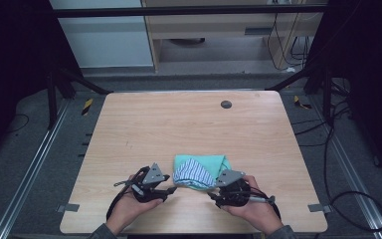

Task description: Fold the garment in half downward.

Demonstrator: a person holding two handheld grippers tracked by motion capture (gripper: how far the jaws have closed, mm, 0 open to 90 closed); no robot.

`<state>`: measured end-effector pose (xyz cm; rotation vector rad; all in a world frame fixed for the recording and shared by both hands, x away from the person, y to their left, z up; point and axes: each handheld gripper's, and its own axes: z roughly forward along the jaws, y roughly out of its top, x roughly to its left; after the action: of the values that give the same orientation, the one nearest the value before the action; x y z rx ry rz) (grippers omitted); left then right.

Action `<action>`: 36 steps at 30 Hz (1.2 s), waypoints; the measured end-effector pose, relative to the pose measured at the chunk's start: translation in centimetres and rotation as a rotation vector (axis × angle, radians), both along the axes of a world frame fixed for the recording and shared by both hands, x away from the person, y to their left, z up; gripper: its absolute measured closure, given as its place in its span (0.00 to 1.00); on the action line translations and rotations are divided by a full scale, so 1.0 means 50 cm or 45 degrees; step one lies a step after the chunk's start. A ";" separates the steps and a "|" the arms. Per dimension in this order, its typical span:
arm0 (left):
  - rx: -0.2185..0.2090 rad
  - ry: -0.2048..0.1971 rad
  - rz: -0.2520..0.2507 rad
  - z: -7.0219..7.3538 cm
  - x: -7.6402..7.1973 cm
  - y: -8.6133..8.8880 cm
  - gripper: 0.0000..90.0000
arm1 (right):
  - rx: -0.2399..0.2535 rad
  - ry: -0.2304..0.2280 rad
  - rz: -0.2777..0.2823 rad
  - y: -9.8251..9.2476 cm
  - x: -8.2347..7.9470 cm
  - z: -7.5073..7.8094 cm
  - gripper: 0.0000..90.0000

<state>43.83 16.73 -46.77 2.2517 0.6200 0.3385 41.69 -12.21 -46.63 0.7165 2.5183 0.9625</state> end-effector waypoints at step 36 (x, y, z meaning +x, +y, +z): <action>-0.010 0.058 0.556 -0.048 0.227 0.147 0.06 | 0.185 0.067 -0.750 -0.195 0.228 -0.061 0.07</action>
<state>55.16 24.06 -49.16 2.1069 1.1376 0.4974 53.08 -21.97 -49.68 1.4355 2.0830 0.9111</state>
